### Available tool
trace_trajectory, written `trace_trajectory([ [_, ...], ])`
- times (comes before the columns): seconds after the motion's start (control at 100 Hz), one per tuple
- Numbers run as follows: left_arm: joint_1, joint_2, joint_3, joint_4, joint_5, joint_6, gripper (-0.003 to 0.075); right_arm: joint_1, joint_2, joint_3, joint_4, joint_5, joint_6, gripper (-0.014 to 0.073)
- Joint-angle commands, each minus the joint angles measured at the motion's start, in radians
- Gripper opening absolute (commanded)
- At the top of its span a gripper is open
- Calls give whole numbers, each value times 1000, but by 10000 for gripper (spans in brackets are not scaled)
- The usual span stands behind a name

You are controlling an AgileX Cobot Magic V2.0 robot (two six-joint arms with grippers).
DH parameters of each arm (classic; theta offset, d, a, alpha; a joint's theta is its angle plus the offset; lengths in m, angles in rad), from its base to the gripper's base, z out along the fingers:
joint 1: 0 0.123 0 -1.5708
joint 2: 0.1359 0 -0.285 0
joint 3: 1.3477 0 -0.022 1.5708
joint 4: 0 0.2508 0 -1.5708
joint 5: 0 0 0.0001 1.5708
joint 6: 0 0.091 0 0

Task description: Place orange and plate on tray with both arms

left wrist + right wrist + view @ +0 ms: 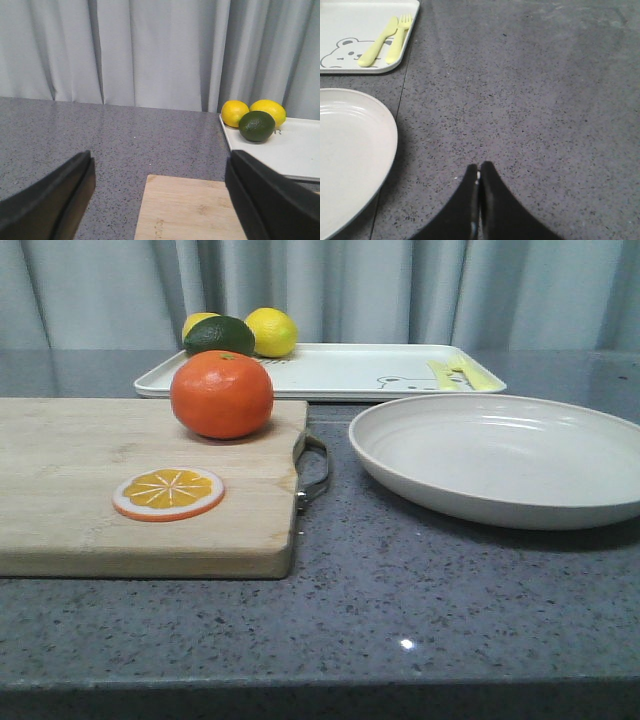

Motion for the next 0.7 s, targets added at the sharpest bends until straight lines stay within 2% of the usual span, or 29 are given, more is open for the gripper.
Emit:
trace_trajectory([
  [0.0, -2, 52, -81, 2, -35, 1, 559, -4, 46, -49, -5, -68, -3, -66],
  [0.25, -31, 258, -251, 2, 131, 1, 557, -4, 79, -53, -5, -73, -3, -66],
  [0.69, -354, 730, -594, 2, 229, 4, 557, -4, 79, -53, -5, -73, -3, -66],
])
